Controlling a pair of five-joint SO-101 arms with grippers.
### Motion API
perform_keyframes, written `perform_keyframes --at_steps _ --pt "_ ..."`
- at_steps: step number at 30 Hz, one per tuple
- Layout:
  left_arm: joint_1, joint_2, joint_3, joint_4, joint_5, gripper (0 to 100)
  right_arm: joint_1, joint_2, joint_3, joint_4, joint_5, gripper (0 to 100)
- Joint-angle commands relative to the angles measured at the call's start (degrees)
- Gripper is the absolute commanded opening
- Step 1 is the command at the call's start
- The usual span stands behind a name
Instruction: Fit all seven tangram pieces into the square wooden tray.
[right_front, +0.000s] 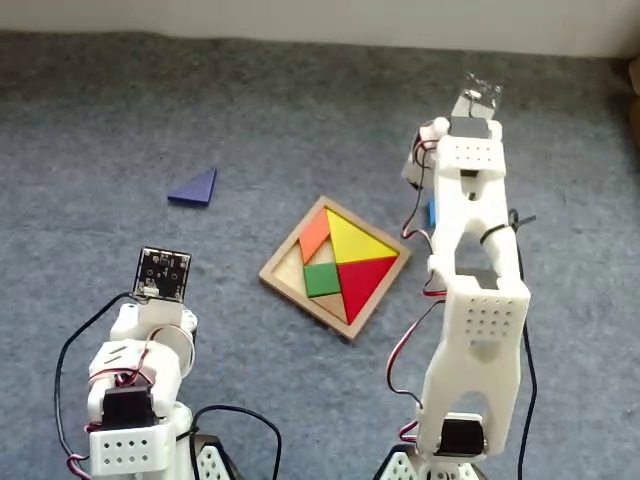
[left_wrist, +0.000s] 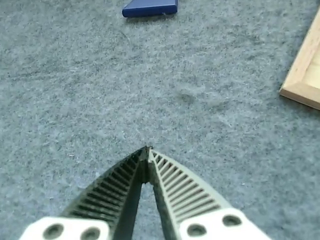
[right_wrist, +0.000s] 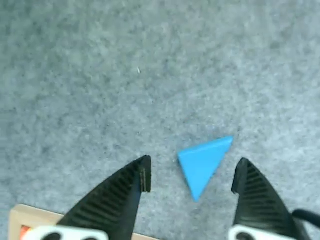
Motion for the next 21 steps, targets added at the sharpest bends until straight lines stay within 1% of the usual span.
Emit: perform_keyframes --at_steps 1,6,15,21 --pt "-0.8 -1.7 -0.5 -0.9 -0.6 1 -0.6 0.3 -2.6 -0.4 -0.6 26.0" --pt "-0.8 -1.7 -0.5 -0.7 -0.6 1 -0.4 5.3 -6.5 -0.3 -0.6 26.0" --pt "-0.8 -1.7 -0.5 -0.7 -0.6 1 1.2 11.2 -15.6 3.7 -0.6 26.0" --pt "-0.8 -1.7 -0.5 -0.7 -0.6 1 2.4 14.5 -17.0 3.9 -0.6 26.0"
